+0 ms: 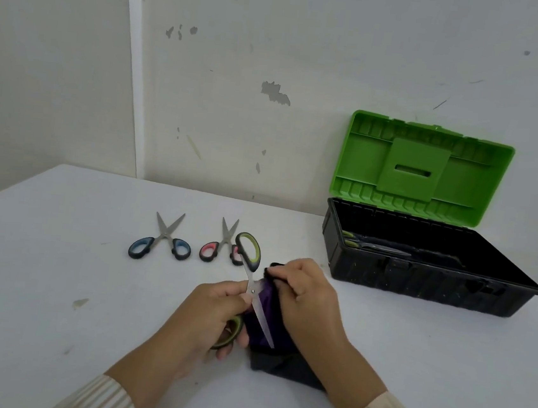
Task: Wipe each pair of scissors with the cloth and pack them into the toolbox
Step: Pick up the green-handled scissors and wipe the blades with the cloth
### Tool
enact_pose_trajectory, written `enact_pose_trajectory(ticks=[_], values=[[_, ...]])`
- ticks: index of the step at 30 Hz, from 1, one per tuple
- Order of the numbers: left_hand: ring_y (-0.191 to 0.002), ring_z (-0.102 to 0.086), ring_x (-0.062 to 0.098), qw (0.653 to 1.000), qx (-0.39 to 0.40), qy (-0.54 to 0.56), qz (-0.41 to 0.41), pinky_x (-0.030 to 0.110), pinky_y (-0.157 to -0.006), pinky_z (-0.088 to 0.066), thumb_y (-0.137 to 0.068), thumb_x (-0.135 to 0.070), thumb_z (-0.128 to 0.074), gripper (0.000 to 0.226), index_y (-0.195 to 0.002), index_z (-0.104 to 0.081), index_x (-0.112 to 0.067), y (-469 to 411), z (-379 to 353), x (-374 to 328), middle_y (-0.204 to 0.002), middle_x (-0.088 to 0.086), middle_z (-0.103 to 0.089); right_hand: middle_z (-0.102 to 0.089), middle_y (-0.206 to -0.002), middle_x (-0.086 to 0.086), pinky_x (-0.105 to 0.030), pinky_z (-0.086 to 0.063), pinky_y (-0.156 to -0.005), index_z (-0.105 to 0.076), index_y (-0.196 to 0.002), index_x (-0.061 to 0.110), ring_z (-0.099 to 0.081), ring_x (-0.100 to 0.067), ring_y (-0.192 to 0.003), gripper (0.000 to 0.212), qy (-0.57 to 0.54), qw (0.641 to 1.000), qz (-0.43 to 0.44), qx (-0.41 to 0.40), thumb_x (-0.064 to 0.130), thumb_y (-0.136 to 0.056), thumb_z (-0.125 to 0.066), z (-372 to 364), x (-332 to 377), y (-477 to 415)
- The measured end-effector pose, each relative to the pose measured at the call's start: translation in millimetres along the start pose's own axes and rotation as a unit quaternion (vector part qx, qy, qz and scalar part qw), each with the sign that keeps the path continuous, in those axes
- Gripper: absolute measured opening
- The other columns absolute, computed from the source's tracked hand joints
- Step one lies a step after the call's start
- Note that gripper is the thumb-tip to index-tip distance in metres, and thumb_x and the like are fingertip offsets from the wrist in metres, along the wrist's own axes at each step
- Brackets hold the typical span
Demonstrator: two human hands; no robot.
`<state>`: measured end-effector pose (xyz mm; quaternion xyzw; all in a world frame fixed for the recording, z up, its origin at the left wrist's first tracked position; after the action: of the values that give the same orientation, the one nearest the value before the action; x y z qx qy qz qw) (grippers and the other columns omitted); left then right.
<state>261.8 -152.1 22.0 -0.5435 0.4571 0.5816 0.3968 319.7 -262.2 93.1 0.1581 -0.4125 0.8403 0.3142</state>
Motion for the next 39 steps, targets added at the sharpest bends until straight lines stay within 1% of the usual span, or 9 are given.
enact_pose_trajectory(ticks=[5,8,12,19,28,31,34,37,39], values=[[-0.039,-0.036,0.023,1.0,-0.012,-0.002,-0.013,0.021,-0.036,-0.028,-0.095,-0.012,-0.046,0.033,-0.076,-0.072,-0.013,4,1,-5,-0.048,0.016,-0.058,-0.058,-0.087,0.004,0.0,-0.038,-0.073,-0.072,-0.092,0.011,-0.054,-0.001,-0.082,0.021,-0.008,0.998,0.032,0.062,0.011,-0.08,-0.055,-13,14,11],[-0.044,-0.037,0.024,0.999,-0.018,-0.016,-0.026,0.023,-0.038,-0.03,-0.095,-0.016,-0.049,0.027,-0.085,-0.073,-0.01,3,1,-7,-0.048,0.014,-0.059,-0.056,-0.087,0.005,0.003,-0.036,-0.073,-0.073,-0.093,0.012,-0.049,0.011,-0.084,0.019,-0.012,1.0,-0.004,0.002,0.006,-0.08,-0.06,0,-1,2],[-0.041,-0.038,0.024,0.999,-0.013,-0.024,-0.027,0.022,-0.036,-0.029,-0.094,-0.008,-0.045,0.04,-0.066,-0.071,-0.019,4,1,-9,-0.048,0.015,-0.057,-0.063,-0.086,-0.003,0.003,-0.038,-0.071,-0.072,-0.091,0.012,-0.054,-0.005,-0.081,0.02,0.003,0.997,0.058,0.056,0.017,-0.083,-0.054,-15,19,12],[-0.038,-0.035,0.022,1.0,0.004,-0.015,-0.026,0.022,-0.036,-0.029,-0.096,-0.012,-0.047,0.035,-0.073,-0.074,-0.017,5,-2,-8,-0.048,0.014,-0.056,-0.063,-0.08,-0.005,-0.002,-0.038,-0.072,-0.07,-0.086,0.01,-0.051,-0.007,-0.077,0.017,0.045,0.994,0.09,0.028,0.003,-0.075,-0.06,-11,23,13],[-0.038,-0.035,0.019,0.999,0.021,-0.009,-0.032,0.022,-0.038,-0.031,-0.097,-0.015,-0.046,0.033,-0.084,-0.076,-0.021,3,0,-9,-0.049,0.014,-0.056,-0.058,-0.092,0.007,-0.008,-0.04,-0.081,-0.069,-0.092,0.023,-0.055,-0.003,-0.089,0.018,-0.013,0.983,-0.143,-0.116,0.009,-0.085,-0.06,47,-60,0],[-0.036,-0.037,0.018,0.999,0.017,0.0,-0.028,0.022,-0.037,-0.03,-0.097,-0.014,-0.047,0.032,-0.086,-0.076,-0.02,2,0,-9,-0.048,0.011,-0.056,-0.054,-0.084,0.017,0.0,-0.036,-0.077,-0.069,-0.085,0.021,-0.051,0.01,-0.087,0.018,-0.001,0.99,-0.035,-0.134,0.005,-0.08,-0.062,47,-16,5],[-0.034,-0.036,0.019,0.999,0.022,0.006,-0.029,0.022,-0.037,-0.027,-0.096,-0.015,-0.049,0.029,-0.081,-0.074,-0.015,3,-4,-9,-0.047,0.01,-0.057,-0.053,-0.085,0.008,-0.007,-0.04,-0.074,-0.068,-0.089,0.015,-0.053,-0.006,-0.079,0.017,0.041,0.994,0.103,-0.023,0.014,-0.08,-0.053,3,26,13],[-0.036,-0.035,0.019,0.999,0.025,-0.001,-0.038,0.021,-0.037,-0.029,-0.097,-0.012,-0.047,0.032,-0.085,-0.076,-0.019,5,-2,-11,-0.047,0.011,-0.056,-0.051,-0.087,0.004,0.003,-0.034,-0.075,-0.07,-0.088,0.018,-0.051,-0.008,-0.083,0.017,0.003,0.999,0.018,-0.042,0.008,-0.082,-0.057,9,-5,2],[-0.039,-0.037,0.019,0.999,0.026,-0.001,-0.044,0.022,-0.038,-0.031,-0.097,-0.013,-0.045,0.033,-0.09,-0.076,-0.023,5,-1,-13,-0.048,0.011,-0.057,-0.057,-0.09,0.005,-0.002,-0.038,-0.081,-0.069,-0.084,0.027,-0.054,-0.003,-0.084,0.025,-0.037,0.991,-0.085,-0.099,0.004,-0.083,-0.06,33,-38,-3]])
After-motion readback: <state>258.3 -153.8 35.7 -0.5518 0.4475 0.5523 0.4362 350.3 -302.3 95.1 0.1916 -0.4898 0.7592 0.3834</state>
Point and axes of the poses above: each hand's wrist, its own y-axis away from the middle knuckle, its own z-axis out of the back of the hand, x = y × z, the point moved 9 cm from there along -y, towards the middle knuckle
